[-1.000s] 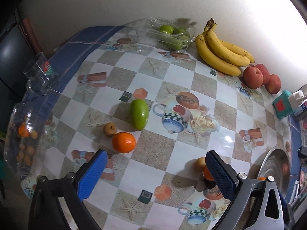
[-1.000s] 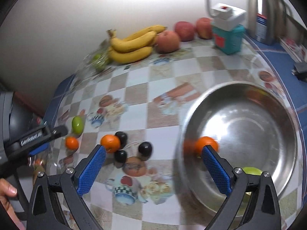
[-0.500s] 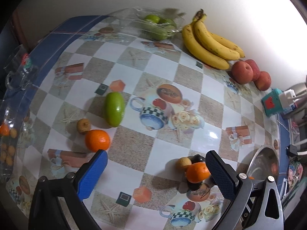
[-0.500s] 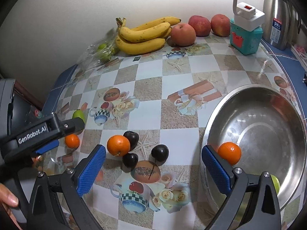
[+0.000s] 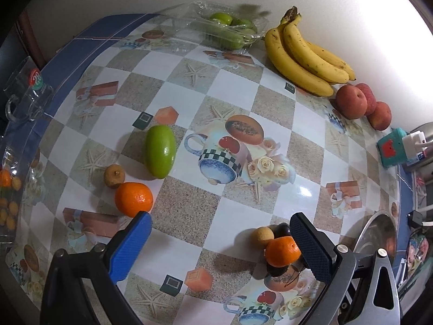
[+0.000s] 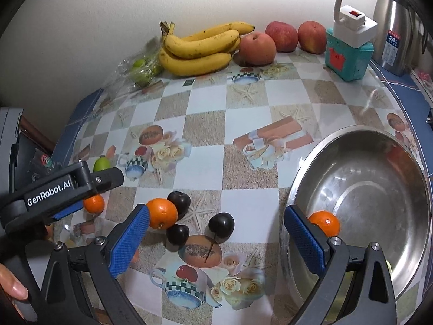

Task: Organize fruits
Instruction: 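Withdraw both grippers from the bowl back toward the fruit cluster, then grasp a dark plum with the right gripper while the left gripper grasps an orange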

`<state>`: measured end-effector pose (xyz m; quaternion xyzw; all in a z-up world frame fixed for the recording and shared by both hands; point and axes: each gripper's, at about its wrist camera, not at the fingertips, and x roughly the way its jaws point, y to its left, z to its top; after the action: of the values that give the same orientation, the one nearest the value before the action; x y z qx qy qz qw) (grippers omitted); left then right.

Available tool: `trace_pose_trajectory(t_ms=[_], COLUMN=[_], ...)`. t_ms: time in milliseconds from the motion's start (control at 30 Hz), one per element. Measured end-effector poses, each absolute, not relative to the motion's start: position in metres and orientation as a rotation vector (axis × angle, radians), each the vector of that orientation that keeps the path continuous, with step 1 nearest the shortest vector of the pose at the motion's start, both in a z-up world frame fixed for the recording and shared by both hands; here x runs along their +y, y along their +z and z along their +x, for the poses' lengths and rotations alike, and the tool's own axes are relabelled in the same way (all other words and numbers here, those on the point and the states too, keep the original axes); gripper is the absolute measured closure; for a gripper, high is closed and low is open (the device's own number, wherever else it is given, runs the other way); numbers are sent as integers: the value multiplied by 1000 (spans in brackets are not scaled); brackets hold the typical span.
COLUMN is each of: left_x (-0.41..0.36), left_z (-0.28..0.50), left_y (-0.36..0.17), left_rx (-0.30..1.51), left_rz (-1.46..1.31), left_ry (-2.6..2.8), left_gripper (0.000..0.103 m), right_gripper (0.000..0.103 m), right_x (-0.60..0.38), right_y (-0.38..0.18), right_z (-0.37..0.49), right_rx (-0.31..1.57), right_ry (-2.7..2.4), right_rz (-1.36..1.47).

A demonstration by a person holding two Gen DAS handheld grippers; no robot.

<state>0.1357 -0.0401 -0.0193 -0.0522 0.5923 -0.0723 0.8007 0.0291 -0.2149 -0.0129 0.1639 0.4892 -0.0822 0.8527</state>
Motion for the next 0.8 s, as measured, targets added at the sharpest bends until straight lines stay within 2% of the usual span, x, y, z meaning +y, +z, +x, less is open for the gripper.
trace_pose_trajectory(t_ms=[100, 233, 267, 300, 333, 533, 633, 800], left_x=[-40, -42, -42, -44, -45, -59, -70, -81], left_z=[136, 136, 136, 136, 136, 133, 129, 125], left_y=[-18, -18, -18, -19, -20, -27, -29, -38], left_rx=[1273, 1288, 1290, 1296, 1302, 1345, 1352, 1383], left_rz=[-112, -118, -116, -114, -116, -150, -118, -101], left_ry=[-152, -162, -164, -169, -173, -247, -273, -295], left_gripper=[0, 0, 0, 0, 0, 2, 11, 16], right_gripper=[9, 9, 18, 36, 41, 48, 55, 61], right_x=[-214, -216, -216, -216, -216, -219, -217, -212], right_y=[-12, -10, -11, -11, -13, -26, -30, -45], right_z=[30, 32, 32, 33, 34, 34, 35, 38], right_rx=[1031, 1032, 1034, 1038, 1050, 1094, 1106, 1145], right_ry=[-178, -186, -193, -203, -208, -198, -199, -195], right_rz=[332, 336, 328, 319, 317, 354, 345, 333])
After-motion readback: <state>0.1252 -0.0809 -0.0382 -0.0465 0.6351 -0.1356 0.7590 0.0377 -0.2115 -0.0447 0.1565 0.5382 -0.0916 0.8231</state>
